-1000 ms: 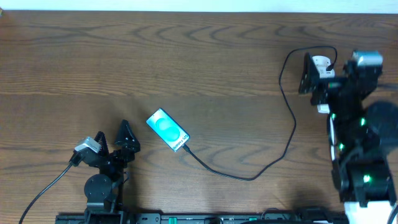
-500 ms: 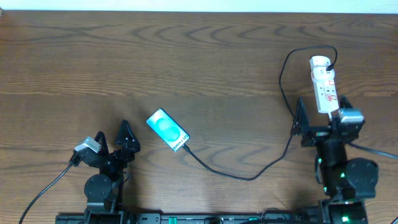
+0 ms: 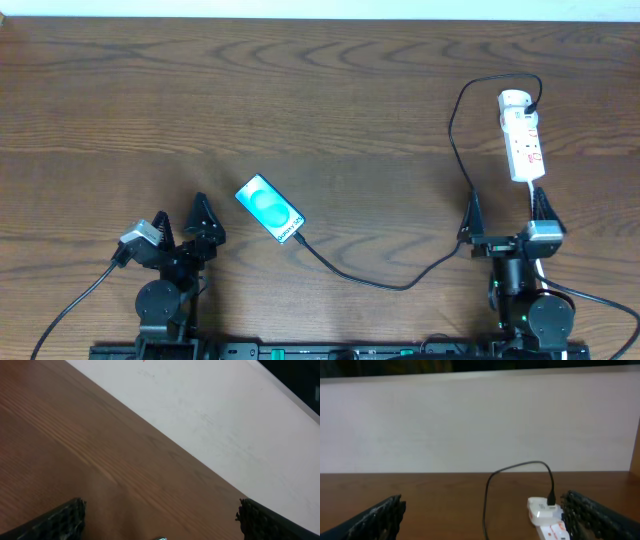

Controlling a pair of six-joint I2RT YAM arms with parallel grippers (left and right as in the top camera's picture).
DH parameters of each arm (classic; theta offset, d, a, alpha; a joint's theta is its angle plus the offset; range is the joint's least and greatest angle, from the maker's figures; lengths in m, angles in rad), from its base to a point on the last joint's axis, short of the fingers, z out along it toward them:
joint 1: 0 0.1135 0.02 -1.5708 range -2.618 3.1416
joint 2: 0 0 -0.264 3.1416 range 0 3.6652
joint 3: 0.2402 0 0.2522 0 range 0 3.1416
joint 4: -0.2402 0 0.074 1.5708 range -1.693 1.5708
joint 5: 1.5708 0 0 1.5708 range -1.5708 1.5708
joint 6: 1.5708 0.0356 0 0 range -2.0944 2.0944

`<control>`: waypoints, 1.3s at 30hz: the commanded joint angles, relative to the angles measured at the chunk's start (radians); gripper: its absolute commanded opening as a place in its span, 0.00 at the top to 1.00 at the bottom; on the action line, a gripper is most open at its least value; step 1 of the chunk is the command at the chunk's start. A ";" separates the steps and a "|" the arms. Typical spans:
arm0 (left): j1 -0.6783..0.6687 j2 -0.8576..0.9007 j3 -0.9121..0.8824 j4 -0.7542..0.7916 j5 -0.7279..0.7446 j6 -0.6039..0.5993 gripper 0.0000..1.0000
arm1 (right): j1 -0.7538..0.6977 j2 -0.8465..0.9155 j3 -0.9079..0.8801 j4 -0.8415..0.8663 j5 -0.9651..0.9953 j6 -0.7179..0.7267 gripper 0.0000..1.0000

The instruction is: Plug charger to phone and switch on socket

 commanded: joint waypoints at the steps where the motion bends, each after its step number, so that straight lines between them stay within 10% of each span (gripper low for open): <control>1: 0.003 -0.006 -0.018 -0.042 -0.013 0.017 0.02 | -0.005 -0.036 -0.024 -0.024 -0.007 0.011 0.01; 39: 0.003 -0.006 -0.018 -0.042 -0.013 0.017 0.02 | -0.005 -0.038 -0.023 -0.237 -0.007 0.016 0.01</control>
